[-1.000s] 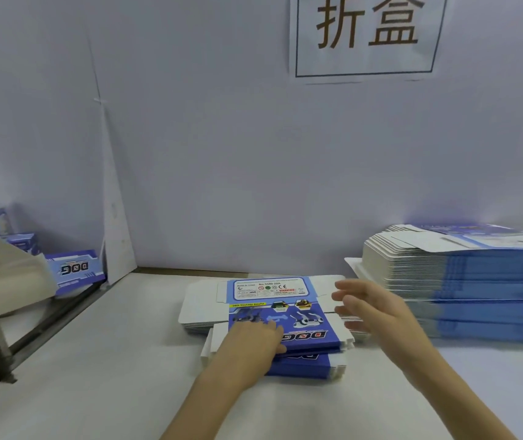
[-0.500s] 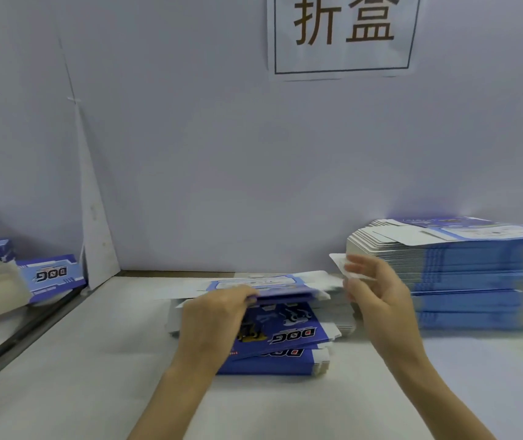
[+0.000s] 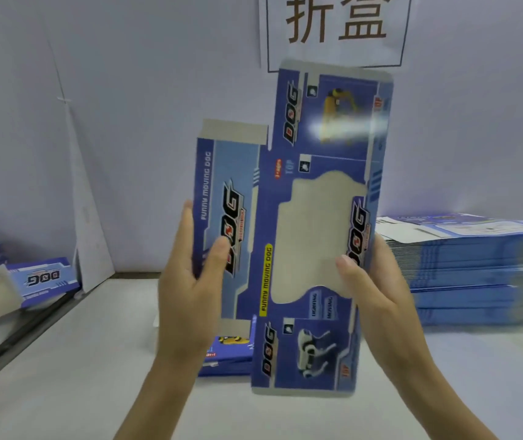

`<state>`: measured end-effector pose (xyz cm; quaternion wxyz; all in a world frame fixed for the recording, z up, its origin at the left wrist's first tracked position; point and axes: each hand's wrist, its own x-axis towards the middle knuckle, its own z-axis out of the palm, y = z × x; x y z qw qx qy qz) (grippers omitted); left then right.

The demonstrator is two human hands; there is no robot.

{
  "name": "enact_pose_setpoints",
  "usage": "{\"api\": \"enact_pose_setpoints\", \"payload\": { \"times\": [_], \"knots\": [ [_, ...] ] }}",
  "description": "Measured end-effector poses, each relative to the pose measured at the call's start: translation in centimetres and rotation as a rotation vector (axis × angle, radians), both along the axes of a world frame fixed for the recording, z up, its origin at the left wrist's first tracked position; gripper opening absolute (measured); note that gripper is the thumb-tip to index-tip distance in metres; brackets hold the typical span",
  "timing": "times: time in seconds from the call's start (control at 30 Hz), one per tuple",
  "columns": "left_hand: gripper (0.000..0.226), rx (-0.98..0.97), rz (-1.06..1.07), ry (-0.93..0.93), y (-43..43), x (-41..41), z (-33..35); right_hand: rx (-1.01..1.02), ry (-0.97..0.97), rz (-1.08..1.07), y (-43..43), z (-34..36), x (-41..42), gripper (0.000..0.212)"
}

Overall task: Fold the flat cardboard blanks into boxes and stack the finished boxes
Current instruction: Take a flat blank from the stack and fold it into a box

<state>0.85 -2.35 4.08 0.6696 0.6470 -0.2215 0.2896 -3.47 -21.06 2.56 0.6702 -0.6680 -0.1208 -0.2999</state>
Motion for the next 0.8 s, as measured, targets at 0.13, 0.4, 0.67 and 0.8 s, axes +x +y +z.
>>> {"api": "enact_pose_setpoints", "payload": {
  "times": [0.13, 0.4, 0.67, 0.8],
  "knots": [
    [0.084, 0.076, -0.064, 0.098, -0.9, 0.0, -0.6, -0.034, 0.000, -0.073, 0.4, 0.0, -0.1, 0.056],
    [0.107, 0.134, -0.455, 0.371, -3.0, -1.2, -2.7, -0.168, 0.092, -0.003, 1.4, -1.6, 0.9, 0.084],
    [0.033, -0.168, -0.568, 0.610, -2.2, 0.2, -2.5, -0.060, 0.297, -0.001, -3.8, -0.8, 2.0, 0.098],
    [0.041, -0.110, -0.490, 0.558, -1.2, 1.1, -2.3, 0.051, 0.393, 0.104, -5.1, -0.9, 1.9, 0.064]
  ]
}}
